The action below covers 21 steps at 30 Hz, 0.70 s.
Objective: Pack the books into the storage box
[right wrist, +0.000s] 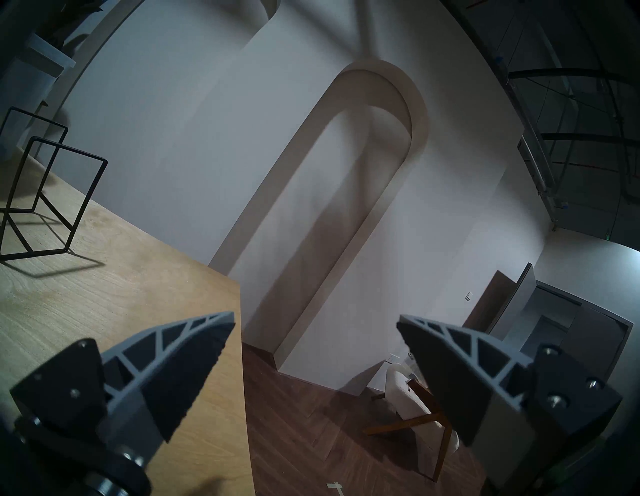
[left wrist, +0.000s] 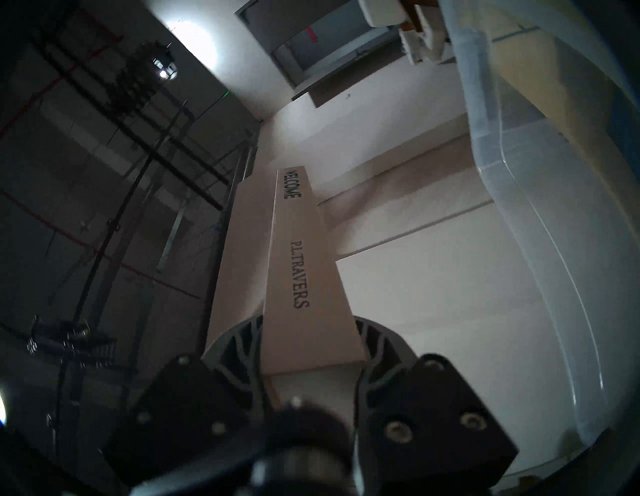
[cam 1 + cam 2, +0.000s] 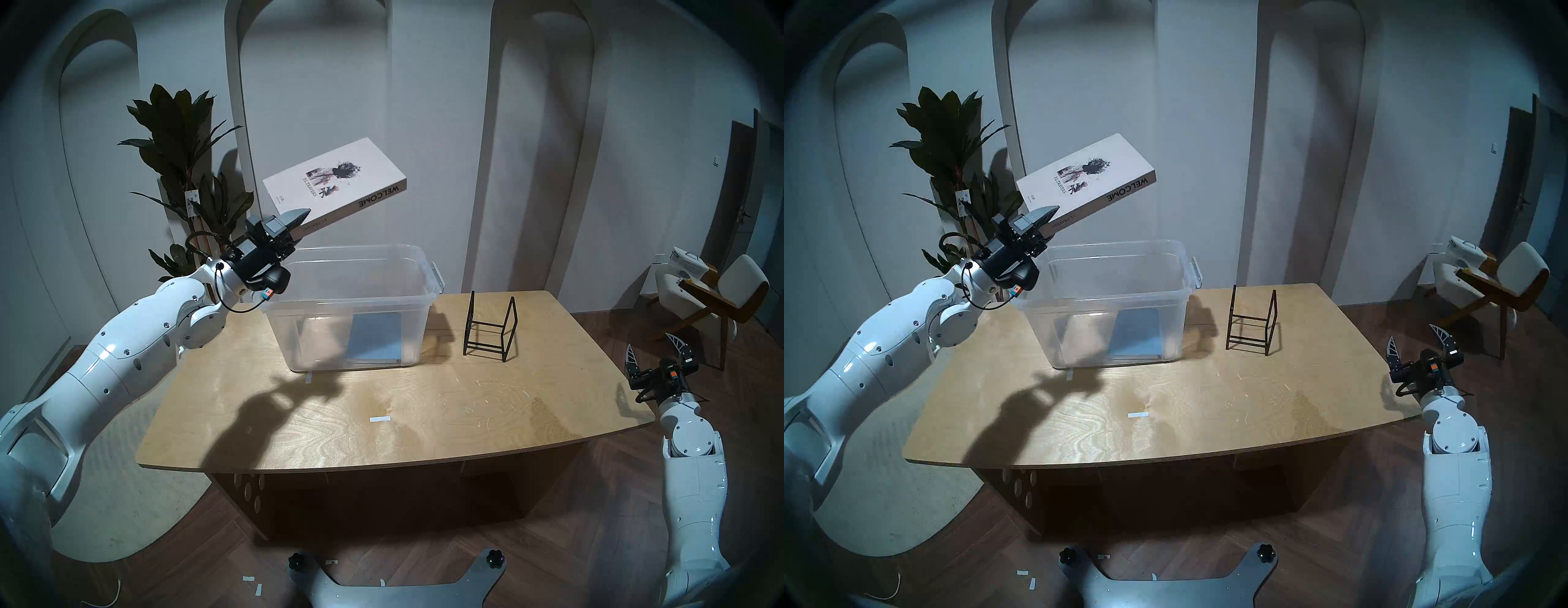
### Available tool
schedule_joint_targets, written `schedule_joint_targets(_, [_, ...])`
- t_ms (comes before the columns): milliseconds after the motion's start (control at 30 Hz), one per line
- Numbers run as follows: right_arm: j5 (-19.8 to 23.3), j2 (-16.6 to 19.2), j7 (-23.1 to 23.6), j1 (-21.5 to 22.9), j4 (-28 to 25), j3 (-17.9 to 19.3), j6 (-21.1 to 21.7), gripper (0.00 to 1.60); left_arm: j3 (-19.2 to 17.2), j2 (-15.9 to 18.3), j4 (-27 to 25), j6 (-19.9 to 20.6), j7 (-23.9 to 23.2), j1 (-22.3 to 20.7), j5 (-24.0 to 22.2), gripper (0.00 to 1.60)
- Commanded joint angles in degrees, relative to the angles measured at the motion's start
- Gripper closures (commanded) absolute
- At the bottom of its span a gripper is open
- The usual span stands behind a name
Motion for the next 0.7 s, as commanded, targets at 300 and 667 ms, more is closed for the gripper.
schedule_joint_targets(300, [-0.61,0.31,-0.12,-1.16,-3.36,0.28,-0.48,0.00,-4.98,-6.61,6.14,9.44,-8.91,-0.83,-2.13,1.60])
schedule_joint_targets(667, [-0.72,0.26,-0.13,-1.21,-3.47,0.32,-0.40,0.00,-1.03,0.44,0.80,-0.85,-6.19,-0.56,2.96,1.60])
